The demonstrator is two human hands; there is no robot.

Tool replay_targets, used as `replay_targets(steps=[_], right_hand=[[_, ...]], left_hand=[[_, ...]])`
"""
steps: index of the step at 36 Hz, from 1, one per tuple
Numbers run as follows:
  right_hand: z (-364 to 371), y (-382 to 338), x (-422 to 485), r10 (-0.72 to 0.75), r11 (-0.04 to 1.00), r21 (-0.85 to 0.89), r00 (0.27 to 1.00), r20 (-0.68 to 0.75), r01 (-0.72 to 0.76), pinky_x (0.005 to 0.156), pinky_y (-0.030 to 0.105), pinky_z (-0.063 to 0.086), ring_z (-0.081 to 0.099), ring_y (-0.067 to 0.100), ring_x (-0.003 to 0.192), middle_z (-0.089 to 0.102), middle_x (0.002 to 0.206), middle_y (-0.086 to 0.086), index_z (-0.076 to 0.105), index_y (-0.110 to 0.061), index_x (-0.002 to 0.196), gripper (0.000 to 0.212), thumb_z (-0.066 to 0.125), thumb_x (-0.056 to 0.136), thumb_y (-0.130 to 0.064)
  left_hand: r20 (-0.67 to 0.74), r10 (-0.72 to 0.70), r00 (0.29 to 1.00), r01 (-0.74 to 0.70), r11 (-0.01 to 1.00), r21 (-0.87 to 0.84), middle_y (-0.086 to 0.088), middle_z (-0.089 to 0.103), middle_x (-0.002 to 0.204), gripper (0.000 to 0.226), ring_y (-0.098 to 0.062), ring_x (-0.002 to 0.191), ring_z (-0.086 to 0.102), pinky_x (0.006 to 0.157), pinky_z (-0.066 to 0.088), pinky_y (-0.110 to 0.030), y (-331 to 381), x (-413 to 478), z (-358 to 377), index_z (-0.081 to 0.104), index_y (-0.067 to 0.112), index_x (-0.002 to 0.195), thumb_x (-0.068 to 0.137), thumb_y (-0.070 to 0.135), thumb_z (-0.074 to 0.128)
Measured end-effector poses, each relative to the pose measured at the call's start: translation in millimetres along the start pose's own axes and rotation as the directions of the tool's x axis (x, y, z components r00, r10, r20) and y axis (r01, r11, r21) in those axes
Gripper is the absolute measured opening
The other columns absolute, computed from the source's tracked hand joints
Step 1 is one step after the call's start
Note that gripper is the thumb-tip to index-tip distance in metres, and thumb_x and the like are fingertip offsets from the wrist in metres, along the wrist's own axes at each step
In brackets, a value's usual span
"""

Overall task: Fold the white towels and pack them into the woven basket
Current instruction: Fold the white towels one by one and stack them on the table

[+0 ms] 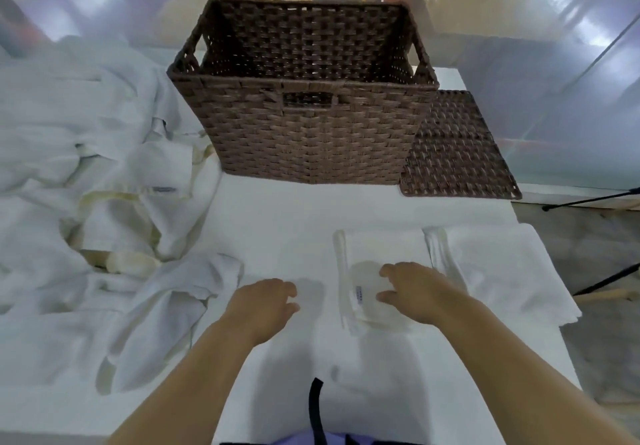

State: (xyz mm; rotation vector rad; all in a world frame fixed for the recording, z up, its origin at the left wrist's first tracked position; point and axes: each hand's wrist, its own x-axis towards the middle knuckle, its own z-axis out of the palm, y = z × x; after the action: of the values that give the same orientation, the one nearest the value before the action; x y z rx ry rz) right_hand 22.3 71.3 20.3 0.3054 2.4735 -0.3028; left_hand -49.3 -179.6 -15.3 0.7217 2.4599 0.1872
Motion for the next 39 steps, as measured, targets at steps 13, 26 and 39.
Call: replay_targets(steps=[13, 26, 39], right_hand=[[14, -119, 30, -0.298, 0.943, -0.105, 0.942, 0.155, 0.316, 0.085, 0.032, 0.043, 0.053, 0.023, 0.112, 0.051, 0.129, 0.002, 0.038, -0.021, 0.138, 0.052, 0.048, 0.095, -0.048], [42, -276, 43, -0.575, 0.818, -0.058, 0.814, -0.08, 0.572, 0.104, 0.037, 0.036, 0.031, 0.023, 0.134, 0.021, 0.154, -0.001, 0.018, -0.024, 0.15, 0.064, 0.051, 0.096, -0.034], [55, -317, 46, -0.497, 0.85, -0.266, 0.859, -0.118, 0.455, 0.065, 0.028, 0.027, 0.052, 0.021, 0.093, 0.061, 0.1, -0.001, 0.067, -0.023, 0.106, 0.021, 0.049, 0.095, -0.023]], left_hand=[[-0.253, -0.277, 0.927, 0.223, 0.949, -0.223, 0.017, 0.058, 0.114, 0.03, -0.006, 0.102, 0.057, 0.082, 0.046, -0.025, -92, -97, -12, 0.058, 0.032, 0.116, 0.094, 0.047, 0.044], [-0.304, -0.351, 0.885, 0.312, 0.934, -0.173, 0.001, 0.045, 0.134, 0.057, -0.027, 0.121, 0.036, 0.098, 0.04, -0.035, -225, -152, -14, 0.048, 0.025, 0.135, 0.083, 0.041, 0.065], [-0.264, -0.05, 0.963, 0.087, 0.988, 0.131, 0.004, 0.05, 0.132, 0.055, -0.026, 0.116, 0.042, 0.092, 0.039, -0.038, -289, -122, -19, 0.049, 0.031, 0.134, 0.082, 0.033, 0.066]])
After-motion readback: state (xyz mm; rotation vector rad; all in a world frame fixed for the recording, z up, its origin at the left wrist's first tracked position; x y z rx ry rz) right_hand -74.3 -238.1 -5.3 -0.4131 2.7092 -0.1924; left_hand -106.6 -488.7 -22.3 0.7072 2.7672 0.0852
